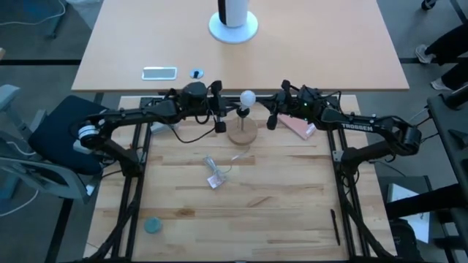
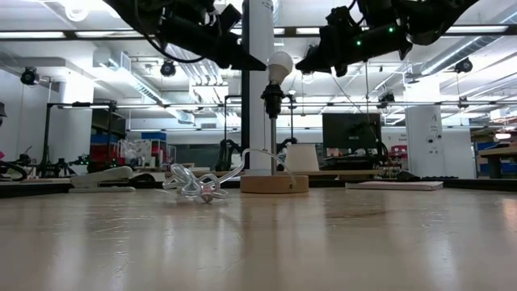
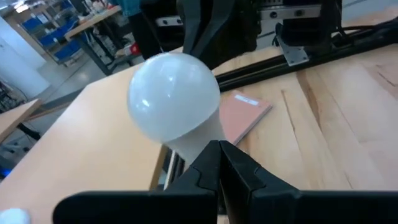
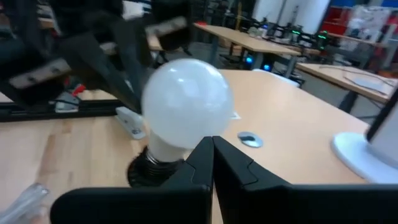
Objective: Screw lightbulb
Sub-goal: Insert the lightbulb on the desk lamp
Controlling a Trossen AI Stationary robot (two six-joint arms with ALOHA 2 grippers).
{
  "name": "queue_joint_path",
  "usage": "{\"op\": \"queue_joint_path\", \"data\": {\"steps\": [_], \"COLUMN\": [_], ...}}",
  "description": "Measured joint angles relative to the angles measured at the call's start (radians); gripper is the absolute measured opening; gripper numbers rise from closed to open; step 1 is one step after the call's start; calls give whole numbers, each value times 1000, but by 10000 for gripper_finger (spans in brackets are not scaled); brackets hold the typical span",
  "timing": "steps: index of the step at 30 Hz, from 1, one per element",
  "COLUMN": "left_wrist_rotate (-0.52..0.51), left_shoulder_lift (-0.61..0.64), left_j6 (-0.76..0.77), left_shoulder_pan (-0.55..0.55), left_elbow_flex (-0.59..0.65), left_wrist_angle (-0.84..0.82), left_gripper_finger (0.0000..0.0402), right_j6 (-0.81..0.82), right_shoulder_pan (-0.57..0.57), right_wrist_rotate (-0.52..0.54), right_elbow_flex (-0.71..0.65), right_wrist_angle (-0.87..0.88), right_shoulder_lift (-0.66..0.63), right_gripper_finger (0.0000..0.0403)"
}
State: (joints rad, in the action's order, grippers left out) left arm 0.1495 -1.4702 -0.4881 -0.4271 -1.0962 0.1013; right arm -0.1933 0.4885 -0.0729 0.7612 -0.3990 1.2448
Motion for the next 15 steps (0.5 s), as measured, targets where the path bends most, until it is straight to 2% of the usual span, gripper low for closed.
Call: {"op": "queue_joint_path", "data": {"steps": [5,15], "left_wrist_rotate": [-65,-73], "left_shoulder_lift": [33,14], "left_j6": [-16,-51], "left_shoulder_pan": [0,-4], "left_elbow_flex": [0,0], "left_wrist_angle": [-24,73], "left_gripper_finger": [0,0], "right_j6": [-16,-21], "right_shoulder_pan": [3,2], "right_wrist_rotate": [70,72], "right_elbow_flex": [1,1], "right_wrist_angle": [5,-72], "right_shoulder_lift": [-15,49], "right_gripper_finger": [0,0]}}
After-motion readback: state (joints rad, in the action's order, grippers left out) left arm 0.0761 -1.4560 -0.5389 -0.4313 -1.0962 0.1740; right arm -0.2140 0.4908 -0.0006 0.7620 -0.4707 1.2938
